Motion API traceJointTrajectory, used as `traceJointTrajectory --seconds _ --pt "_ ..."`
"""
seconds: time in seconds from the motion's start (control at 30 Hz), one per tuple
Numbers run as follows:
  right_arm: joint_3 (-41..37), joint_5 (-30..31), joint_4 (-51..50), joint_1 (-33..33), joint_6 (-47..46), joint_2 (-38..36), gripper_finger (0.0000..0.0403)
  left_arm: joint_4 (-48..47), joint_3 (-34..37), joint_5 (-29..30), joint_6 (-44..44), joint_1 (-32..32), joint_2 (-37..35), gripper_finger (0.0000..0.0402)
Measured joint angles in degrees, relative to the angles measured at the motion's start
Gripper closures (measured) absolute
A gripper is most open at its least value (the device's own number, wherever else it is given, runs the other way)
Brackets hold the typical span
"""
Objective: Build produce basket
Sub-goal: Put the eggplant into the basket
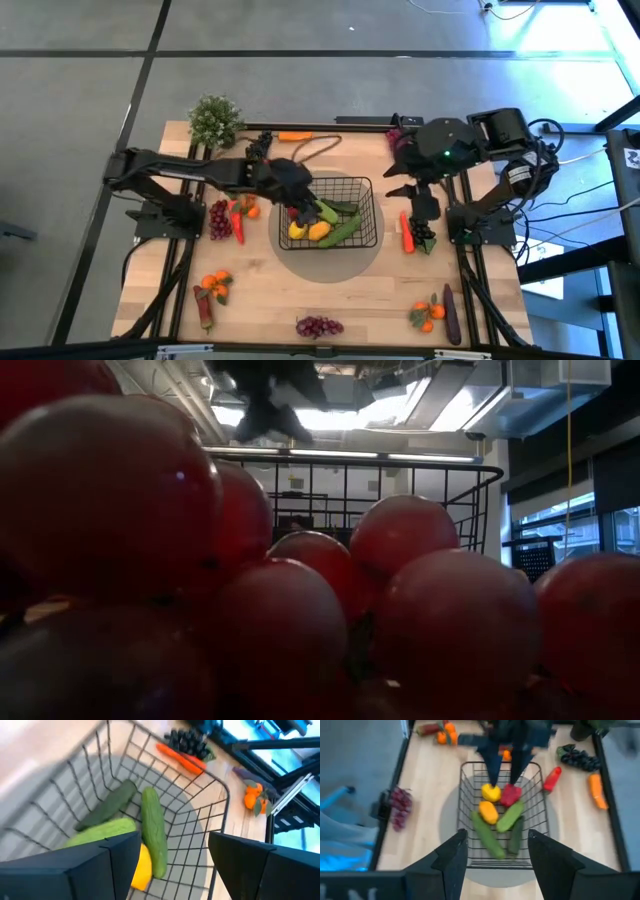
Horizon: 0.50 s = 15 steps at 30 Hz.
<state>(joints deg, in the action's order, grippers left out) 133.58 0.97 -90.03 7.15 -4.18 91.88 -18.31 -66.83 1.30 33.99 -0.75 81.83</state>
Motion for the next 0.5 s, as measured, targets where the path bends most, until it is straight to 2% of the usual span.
traceJointTrajectory --seconds 0.07,0.3,0.4,0.5 --pt "0.0 -0.9 0.0 0.2 -2.9 -0.5 0.0209 -0.4 0.0 0.9 -1.6 0.1 -2.9 0.0181" --pt "-1.6 -2.6 0.2 3.3 -7.4 -1.7 0.0209 -11.4 0.0 6.1 -2.7 2.2 -8.9 0.0181" --pt "-7.1 -2.7 0.1 5.5 -12.4 -4.4 0.0209 -15.2 0.0 6.9 -1.4 3.5 -9.9 0.0181" --pt "-15.1 -2.6 -0.1 7.5 -21.3 -8.4 0.0209 -17.6 0.1 7.0 -1.3 4.8 -10.6 0.0181"
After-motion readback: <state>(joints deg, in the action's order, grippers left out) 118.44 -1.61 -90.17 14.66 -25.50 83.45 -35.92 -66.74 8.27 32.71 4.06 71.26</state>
